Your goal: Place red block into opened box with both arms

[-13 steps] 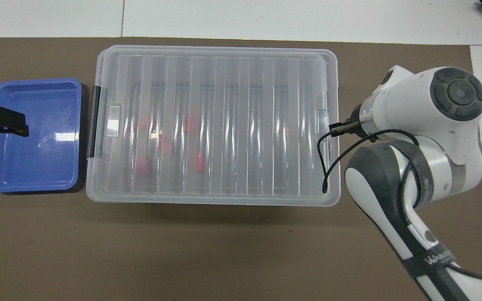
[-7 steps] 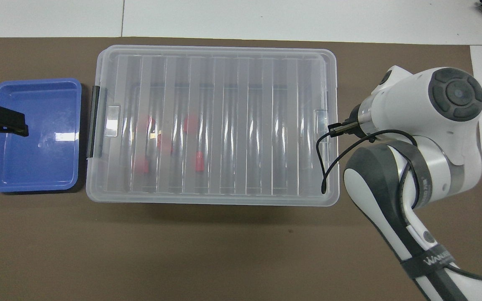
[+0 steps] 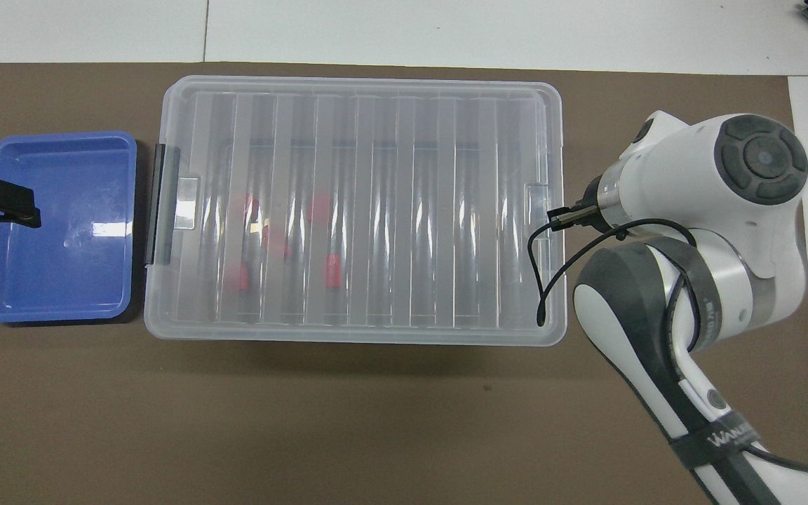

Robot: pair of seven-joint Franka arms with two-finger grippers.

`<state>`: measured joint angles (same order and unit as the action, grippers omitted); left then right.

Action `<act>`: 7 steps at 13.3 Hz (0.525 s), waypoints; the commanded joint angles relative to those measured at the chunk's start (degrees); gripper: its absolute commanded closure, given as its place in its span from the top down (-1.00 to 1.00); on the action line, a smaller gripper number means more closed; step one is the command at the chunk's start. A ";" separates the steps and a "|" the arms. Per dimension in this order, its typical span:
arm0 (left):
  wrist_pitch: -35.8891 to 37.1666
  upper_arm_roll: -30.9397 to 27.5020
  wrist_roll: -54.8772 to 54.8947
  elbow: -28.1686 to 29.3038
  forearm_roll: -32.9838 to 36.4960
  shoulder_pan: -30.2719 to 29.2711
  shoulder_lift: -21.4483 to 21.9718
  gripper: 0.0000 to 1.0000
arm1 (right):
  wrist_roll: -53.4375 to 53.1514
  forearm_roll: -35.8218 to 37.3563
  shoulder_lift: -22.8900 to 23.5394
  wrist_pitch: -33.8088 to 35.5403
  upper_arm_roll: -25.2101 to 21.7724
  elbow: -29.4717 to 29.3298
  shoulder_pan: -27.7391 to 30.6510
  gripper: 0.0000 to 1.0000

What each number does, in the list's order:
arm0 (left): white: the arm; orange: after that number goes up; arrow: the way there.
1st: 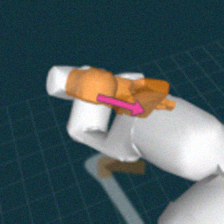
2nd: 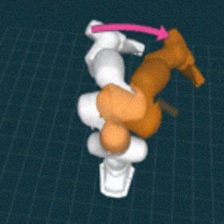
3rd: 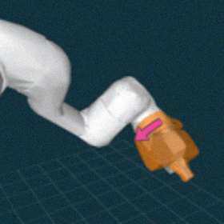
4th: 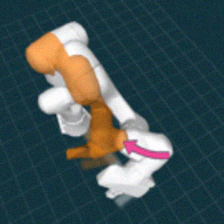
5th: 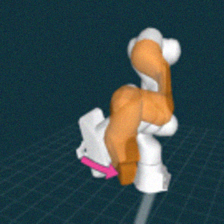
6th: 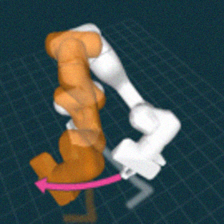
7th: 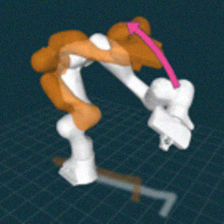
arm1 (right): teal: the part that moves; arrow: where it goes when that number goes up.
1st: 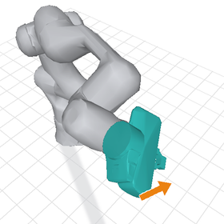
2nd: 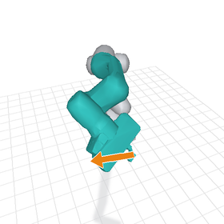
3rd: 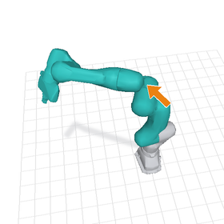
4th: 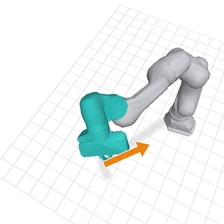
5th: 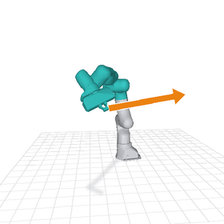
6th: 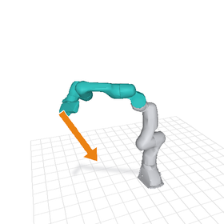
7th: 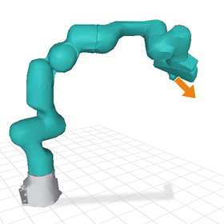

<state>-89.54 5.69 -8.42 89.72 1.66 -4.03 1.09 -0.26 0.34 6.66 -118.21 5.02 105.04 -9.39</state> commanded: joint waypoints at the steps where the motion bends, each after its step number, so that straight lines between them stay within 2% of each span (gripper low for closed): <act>1: -0.37 -0.15 0.34 1.60 -0.34 -0.28 1.37 1.00 | 0.97 -1.31 -0.86 0.17 0.34 0.34 0.16 -1.00; 4: -0.37 -0.15 0.42 1.51 -0.34 -0.28 1.37 1.00 | -0.17 -1.40 -2.00 1.31 0.25 0.34 0.77 -1.00; 7: -0.37 -0.15 0.34 1.51 -0.34 -0.28 1.37 1.00 | -5.87 -0.53 -3.93 4.64 -0.27 0.43 1.56 -1.00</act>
<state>-89.53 5.66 -8.42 89.72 1.66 -4.03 1.09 -3.51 0.16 4.89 -115.89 4.69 104.88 -8.93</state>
